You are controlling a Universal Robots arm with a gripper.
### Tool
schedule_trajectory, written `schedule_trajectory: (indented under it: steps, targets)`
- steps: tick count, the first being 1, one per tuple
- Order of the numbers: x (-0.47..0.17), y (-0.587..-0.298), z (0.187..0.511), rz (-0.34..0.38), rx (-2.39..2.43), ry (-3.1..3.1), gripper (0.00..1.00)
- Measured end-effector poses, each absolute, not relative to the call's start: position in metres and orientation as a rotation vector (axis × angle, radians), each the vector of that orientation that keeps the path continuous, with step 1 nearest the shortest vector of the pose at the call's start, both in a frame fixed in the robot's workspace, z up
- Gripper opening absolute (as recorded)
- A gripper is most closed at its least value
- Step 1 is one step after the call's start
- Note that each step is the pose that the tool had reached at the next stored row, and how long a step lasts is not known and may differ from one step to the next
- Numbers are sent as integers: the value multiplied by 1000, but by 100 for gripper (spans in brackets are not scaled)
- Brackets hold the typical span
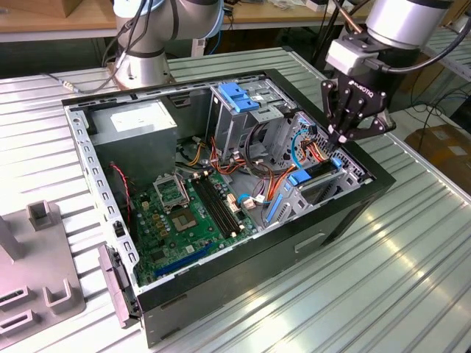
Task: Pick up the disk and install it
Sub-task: 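Insert the second disk wire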
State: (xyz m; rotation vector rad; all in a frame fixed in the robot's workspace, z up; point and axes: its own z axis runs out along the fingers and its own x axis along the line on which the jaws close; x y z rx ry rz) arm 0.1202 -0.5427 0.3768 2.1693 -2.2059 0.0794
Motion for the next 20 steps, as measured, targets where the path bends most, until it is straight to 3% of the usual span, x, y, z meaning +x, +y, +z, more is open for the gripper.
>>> schedule_trajectory:
  steps: [10, 20]
  targets:
    - [115, -541, 382, 79, 2170, -2206, 11]
    - [114, -518, 389, 79, 2169, -2206, 11]
